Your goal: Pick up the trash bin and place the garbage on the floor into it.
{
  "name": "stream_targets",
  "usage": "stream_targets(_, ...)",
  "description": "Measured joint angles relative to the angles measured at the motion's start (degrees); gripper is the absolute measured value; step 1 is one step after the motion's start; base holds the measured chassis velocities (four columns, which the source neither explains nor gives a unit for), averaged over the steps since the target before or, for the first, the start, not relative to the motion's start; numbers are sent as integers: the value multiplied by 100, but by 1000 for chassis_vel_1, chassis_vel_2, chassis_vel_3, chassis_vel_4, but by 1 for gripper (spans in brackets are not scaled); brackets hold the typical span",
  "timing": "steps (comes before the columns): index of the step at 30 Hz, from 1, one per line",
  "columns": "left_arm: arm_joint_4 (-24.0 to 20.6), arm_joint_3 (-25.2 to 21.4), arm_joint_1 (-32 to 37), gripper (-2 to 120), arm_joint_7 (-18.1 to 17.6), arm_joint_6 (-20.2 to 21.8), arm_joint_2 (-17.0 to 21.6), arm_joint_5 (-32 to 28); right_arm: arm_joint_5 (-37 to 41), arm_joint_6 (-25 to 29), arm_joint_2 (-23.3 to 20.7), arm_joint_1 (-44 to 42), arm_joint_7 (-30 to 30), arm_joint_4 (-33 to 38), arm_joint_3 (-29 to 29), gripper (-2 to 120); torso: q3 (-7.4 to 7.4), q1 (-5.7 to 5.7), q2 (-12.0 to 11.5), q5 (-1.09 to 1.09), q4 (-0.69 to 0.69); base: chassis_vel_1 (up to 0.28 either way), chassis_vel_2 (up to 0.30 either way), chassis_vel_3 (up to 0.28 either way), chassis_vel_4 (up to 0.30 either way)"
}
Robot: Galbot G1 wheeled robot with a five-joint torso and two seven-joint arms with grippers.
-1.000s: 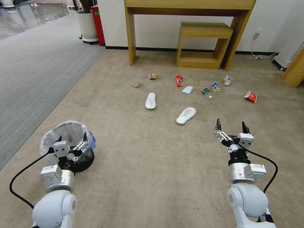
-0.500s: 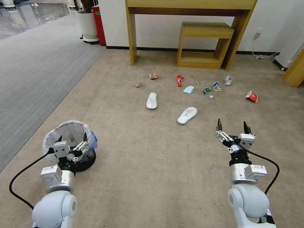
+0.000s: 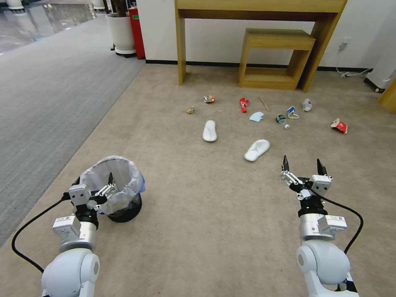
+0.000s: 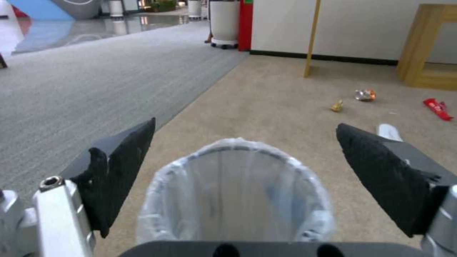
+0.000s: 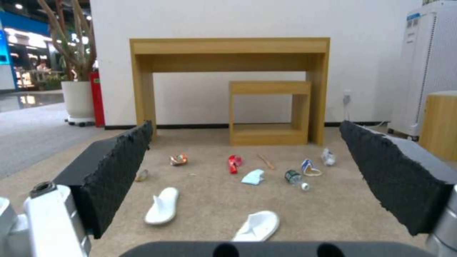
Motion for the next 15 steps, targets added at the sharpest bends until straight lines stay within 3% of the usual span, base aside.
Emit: stream_targets(15, 16, 4, 4, 100, -1, -10, -5, 8, 9, 41, 2, 2, -5, -22, -1, 100, 0, 0, 0, 0, 0, 150, 151, -151, -154)
